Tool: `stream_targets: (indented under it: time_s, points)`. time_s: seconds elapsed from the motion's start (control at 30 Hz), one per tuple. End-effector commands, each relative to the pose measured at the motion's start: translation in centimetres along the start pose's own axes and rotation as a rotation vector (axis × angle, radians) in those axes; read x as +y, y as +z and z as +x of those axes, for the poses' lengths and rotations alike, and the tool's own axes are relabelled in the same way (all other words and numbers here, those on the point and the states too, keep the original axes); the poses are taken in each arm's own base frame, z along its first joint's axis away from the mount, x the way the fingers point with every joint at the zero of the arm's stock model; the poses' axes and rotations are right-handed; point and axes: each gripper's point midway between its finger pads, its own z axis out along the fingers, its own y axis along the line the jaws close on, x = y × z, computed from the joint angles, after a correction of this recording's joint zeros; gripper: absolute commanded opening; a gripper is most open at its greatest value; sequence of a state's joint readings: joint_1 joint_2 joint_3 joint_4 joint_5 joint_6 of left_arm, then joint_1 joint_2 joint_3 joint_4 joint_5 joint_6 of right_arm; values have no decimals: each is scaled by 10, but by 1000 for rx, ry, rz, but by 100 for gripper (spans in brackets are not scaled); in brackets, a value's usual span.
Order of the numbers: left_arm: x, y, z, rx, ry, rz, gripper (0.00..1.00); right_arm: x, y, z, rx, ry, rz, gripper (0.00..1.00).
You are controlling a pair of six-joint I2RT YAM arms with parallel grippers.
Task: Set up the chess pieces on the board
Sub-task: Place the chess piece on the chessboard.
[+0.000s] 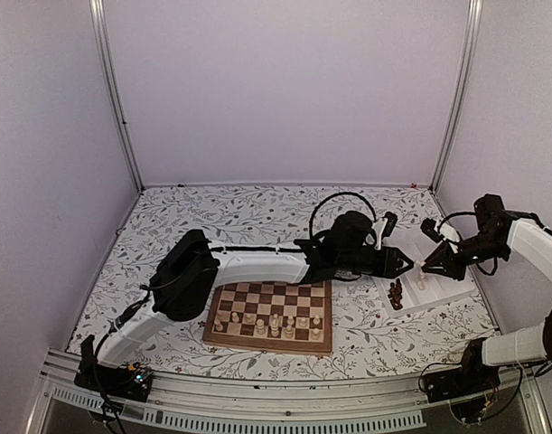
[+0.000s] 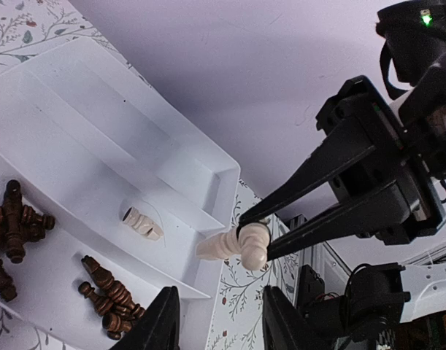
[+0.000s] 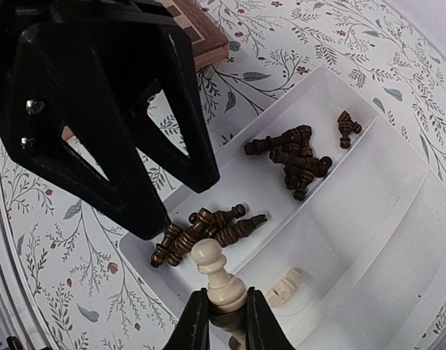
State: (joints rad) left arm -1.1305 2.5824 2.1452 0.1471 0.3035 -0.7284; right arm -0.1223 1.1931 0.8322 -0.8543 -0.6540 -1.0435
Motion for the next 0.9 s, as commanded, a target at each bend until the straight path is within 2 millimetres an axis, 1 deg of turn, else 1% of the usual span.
stream_targets:
  time_s: [0.0, 0.2, 0.37, 0.53, 0.73, 0.77, 0.87]
  points:
    - [-16, 8, -2, -6, -23, 95, 40, 10, 1, -5, -20, -49, -41, 9]
    - [-17, 11, -3, -13, -40, 112, 37, 18, -1, -9, -24, -85, -51, 10]
    - [-19, 14, -2, -9, -48, 130, 31, 20, -2, -11, -22, -100, -50, 11]
    - [-22, 15, -1, -5, -54, 156, 22, 21, -2, -10, -17, -104, -46, 11]
    - [-30, 14, -4, -9, -49, 199, 0, 18, -3, -9, -5, -105, -29, 11]
    - [-30, 13, -5, -10, -47, 203, 0, 18, -3, -9, -3, -104, -28, 11]
    - [-36, 3, -21, -41, -35, 205, 0, 14, -2, -4, 27, -98, -9, 11]
